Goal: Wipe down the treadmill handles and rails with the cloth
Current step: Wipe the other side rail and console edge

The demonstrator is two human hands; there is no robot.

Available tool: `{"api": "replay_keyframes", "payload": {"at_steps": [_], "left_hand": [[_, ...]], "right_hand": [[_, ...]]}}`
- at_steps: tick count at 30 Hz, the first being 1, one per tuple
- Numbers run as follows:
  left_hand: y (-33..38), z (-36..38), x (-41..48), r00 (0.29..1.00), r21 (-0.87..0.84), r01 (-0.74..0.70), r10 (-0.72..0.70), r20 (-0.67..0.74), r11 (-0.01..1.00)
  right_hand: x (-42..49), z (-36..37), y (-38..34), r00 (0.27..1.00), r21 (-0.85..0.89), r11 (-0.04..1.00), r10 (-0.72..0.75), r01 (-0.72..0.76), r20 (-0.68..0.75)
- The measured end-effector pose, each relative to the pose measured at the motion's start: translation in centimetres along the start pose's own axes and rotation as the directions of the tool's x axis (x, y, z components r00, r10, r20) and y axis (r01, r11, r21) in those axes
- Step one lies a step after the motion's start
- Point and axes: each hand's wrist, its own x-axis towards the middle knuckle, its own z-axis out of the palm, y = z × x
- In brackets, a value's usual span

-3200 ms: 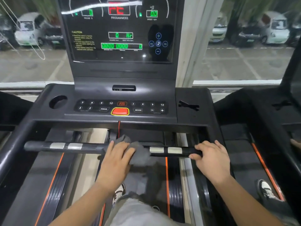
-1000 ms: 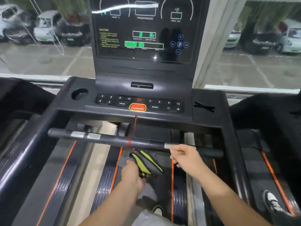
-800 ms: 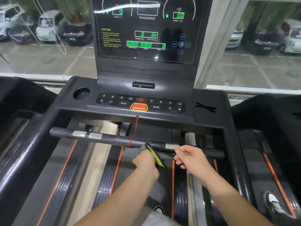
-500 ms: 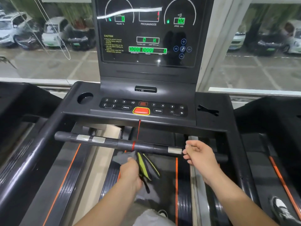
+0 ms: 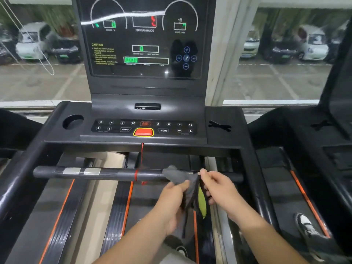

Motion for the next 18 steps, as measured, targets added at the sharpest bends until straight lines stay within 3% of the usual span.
{"api": "replay_keyframes", "payload": {"at_steps": [2,4,6,8,13,18], "left_hand": [[1.2,0.2,-0.8,0.986,-0.061,-0.013,0.023,0.165,0.998],[2.3,0.4,-0.8,0.957,-0.094,0.003,0.024,0.288,0.996],[3.2,1.0,-0.5,0.941,-0.111,0.064,-0.023,0.338,0.992],[4.1,2.1,-0.4,0.917,-0.067,0.113,-0.078,0.39,0.991],[5.7,5.2,0.6,0.904,0.279,0.014,-0.131,0.406,0.96],[8.1,5.2,2.6,0.931,0.337,-0.058,-0.072,0.358,0.94]], "right_hand": [[-0.4,-1.3,-0.3,0.996,0.002,0.998,-0.065,0.065,-0.06],[-0.8,-2.3,-1.0,0.992,0.122,0.988,-0.079,0.091,-0.098],[-1.4,-3.5,-2.0,0.999,0.26,0.964,-0.052,0.052,-0.006],[-2.4,-4.7,-3.3,0.99,0.285,0.958,-0.062,0.022,0.131],[-2.8,-6.1,-5.0,0.987,0.257,0.954,-0.164,0.157,0.004],[-1.0,-7.1,-5.9,0.994,0.5,0.863,-0.023,0.073,-0.106]]}}
